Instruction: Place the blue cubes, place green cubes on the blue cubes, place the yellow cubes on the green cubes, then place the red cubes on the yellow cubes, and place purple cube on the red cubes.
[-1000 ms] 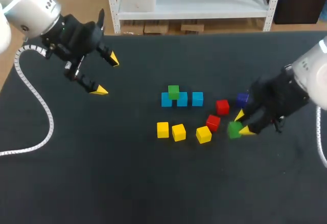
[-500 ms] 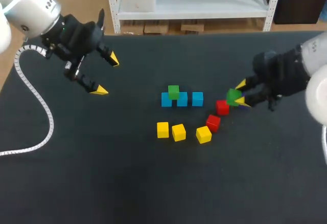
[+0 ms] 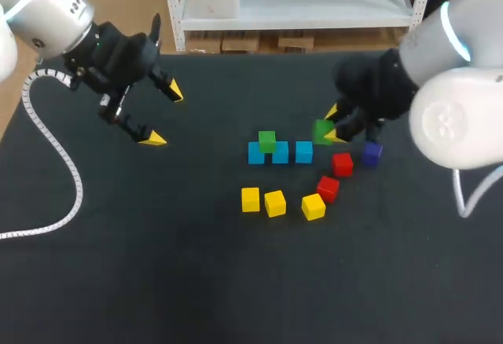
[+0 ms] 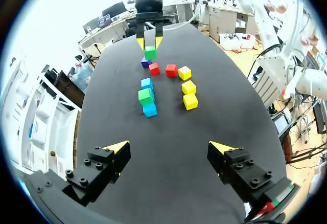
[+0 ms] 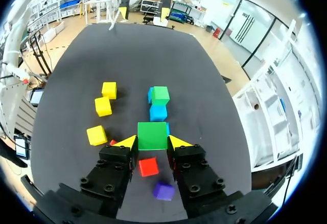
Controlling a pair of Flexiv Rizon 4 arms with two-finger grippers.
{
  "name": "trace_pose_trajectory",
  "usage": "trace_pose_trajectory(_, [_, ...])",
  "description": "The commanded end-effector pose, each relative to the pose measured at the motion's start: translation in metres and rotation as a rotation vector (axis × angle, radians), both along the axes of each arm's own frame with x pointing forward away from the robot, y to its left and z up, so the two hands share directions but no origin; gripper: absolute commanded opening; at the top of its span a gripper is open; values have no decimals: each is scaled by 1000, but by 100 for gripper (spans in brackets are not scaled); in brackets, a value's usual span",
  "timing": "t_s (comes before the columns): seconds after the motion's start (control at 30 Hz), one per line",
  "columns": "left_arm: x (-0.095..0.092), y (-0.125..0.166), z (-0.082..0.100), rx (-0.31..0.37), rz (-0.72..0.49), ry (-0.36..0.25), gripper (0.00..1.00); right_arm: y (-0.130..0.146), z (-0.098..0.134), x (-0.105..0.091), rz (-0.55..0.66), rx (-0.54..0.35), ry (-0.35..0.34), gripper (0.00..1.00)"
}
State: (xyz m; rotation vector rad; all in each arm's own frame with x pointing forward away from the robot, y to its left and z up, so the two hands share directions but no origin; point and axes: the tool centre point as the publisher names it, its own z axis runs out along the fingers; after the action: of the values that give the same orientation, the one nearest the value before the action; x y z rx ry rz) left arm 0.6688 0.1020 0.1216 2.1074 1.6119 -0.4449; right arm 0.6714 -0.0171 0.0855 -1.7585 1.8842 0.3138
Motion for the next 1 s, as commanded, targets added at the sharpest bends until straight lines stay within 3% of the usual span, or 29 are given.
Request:
trace_pose_trajectory(0.03, [0, 1, 0, -1, -2, -1, 100, 18, -14, 16, 16, -11, 29, 0])
trace_pose_trajectory(0.53, [0, 1, 0, -1, -2, -1, 100, 42, -35, 22, 24, -93, 19, 0])
trace_pose_trajectory(1.0, [0, 1, 0, -1, -2, -1, 100, 44, -42, 29, 18, -113, 25, 0])
